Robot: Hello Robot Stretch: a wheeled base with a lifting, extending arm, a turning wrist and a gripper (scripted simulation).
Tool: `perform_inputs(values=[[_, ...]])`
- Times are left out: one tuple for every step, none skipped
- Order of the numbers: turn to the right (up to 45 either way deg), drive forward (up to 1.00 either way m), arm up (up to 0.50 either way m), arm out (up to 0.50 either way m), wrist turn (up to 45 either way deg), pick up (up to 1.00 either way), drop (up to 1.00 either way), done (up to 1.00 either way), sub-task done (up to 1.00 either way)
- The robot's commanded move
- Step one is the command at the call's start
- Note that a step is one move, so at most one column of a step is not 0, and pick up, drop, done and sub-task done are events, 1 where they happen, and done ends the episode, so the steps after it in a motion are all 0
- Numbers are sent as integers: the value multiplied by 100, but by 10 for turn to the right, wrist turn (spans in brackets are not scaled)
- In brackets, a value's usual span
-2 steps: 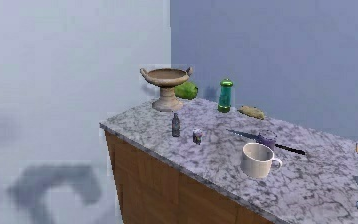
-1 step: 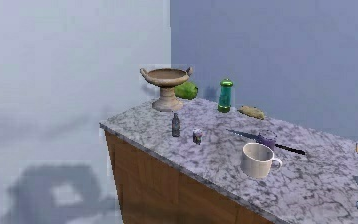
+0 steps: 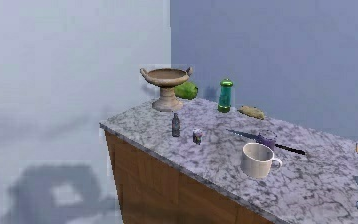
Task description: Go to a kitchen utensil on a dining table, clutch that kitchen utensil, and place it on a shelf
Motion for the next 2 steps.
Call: perform_inputs(values=[[0,0,0,0,-450,0,0,0,0],[0,0,0,0,-30,0,0,0,0]])
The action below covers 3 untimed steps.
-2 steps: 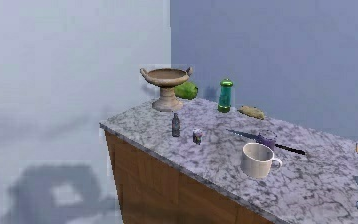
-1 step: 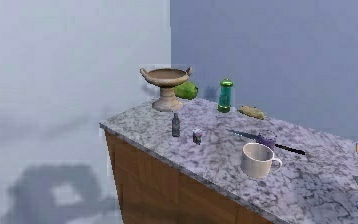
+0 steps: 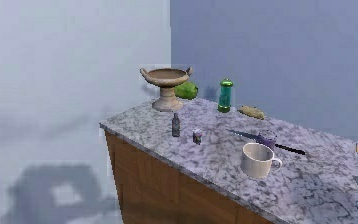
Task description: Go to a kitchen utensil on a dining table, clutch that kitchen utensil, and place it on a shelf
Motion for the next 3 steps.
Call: perform_inputs(values=[[0,0,0,-46,0,0,0,0,0],[-450,0,0,0,0,0,0,0,0],[-450,0,0,0,0,0,0,0,0]])
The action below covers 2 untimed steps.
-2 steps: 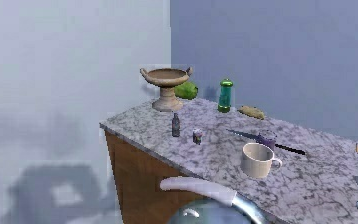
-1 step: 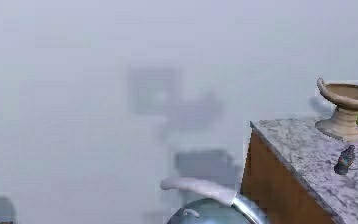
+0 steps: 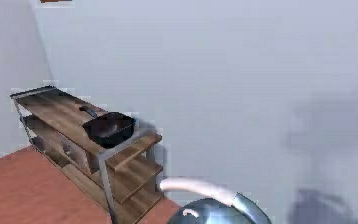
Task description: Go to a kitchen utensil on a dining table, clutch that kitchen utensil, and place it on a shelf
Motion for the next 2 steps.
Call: perform_inputs(values=[[-450,0,0,0,0,0,0,0,0],[-60,0,0,0,0,0,0,0,0]])
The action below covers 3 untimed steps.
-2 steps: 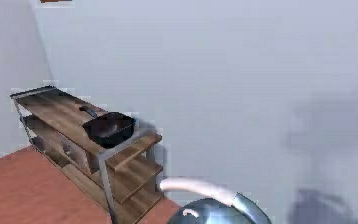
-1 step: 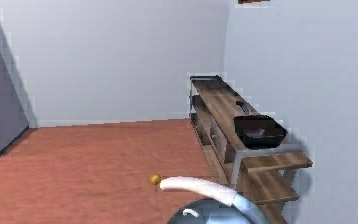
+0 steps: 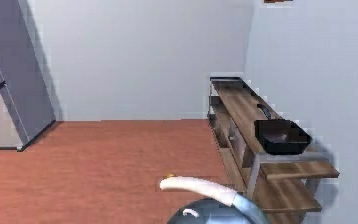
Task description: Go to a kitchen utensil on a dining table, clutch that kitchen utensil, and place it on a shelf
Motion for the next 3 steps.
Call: perform_inputs(values=[[0,100,0,0,0,0,0,0,0],[0,80,0,0,0,0,0,0,0],[-450,0,0,0,0,0,0,0,0]])
